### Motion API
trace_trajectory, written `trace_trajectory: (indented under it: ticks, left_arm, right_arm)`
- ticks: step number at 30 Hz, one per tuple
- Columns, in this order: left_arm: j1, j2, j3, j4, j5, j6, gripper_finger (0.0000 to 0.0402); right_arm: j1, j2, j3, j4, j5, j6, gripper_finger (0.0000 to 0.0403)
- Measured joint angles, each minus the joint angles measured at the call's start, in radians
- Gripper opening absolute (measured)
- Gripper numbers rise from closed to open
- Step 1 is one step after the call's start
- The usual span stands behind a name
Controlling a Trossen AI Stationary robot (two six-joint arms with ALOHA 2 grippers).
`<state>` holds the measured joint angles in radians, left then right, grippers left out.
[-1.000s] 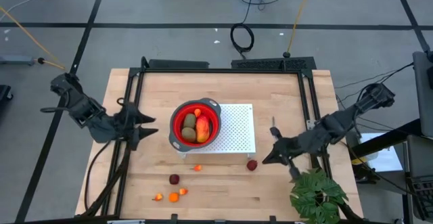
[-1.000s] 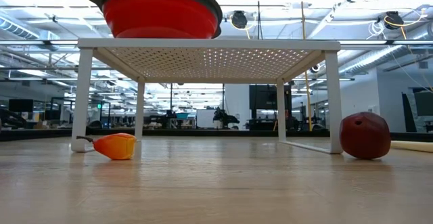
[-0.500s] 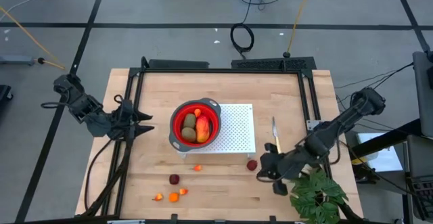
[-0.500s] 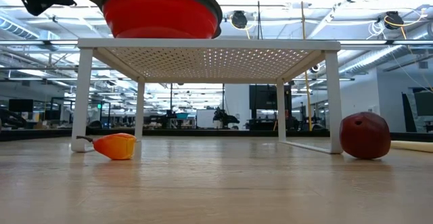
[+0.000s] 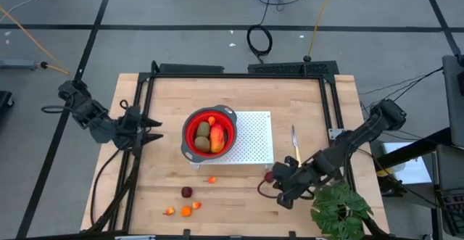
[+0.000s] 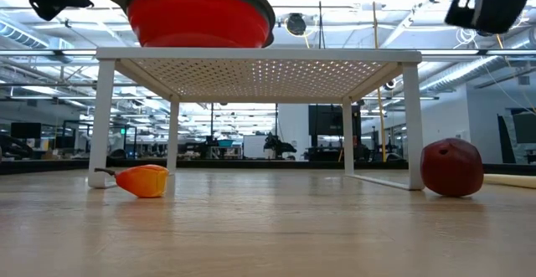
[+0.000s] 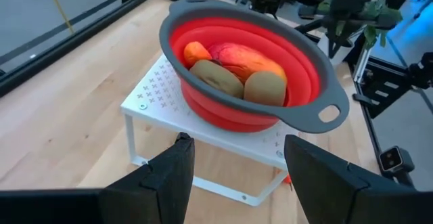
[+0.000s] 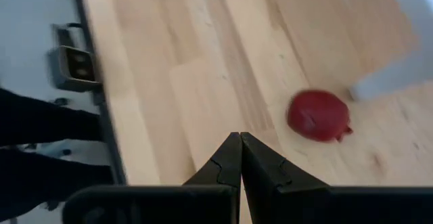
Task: Pick & Place Fruit
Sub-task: Put the red pomegranate into the red strainer bowl on the shelf
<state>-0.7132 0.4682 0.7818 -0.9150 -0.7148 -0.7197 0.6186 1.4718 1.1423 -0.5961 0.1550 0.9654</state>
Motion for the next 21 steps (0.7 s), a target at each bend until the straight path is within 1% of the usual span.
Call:
trace_trajectory:
  ticks: [4, 7, 15, 18, 21]
  left_arm:
    - [0.0, -0.016, 0.0, 0.0, 0.0, 0.031, 0.023]
    - [0.0, -0.02, 0.0, -0.001, 0.008, 0.038, 0.023]
    - [0.0, -0.019, 0.0, -0.002, 0.042, 0.062, 0.023]
    - [0.0, -0.019, 0.0, -0.002, 0.043, 0.063, 0.023]
    - [0.0, -0.019, 0.0, -0.002, 0.044, 0.068, 0.023]
  right_arm:
    - [-0.011, 0.033, 0.0, -0.023, -0.003, 0.05, 0.0]
    - [-0.022, 0.047, -0.004, -0.023, -0.029, 0.072, 0.0]
    - [-0.031, 0.045, -0.05, -0.014, -0.026, 0.194, 0.0003]
    - [-0.031, 0.045, -0.058, -0.01, -0.025, 0.214, 0.0016]
    - [-0.031, 0.045, -0.066, -0.007, -0.024, 0.236, 0.0043]
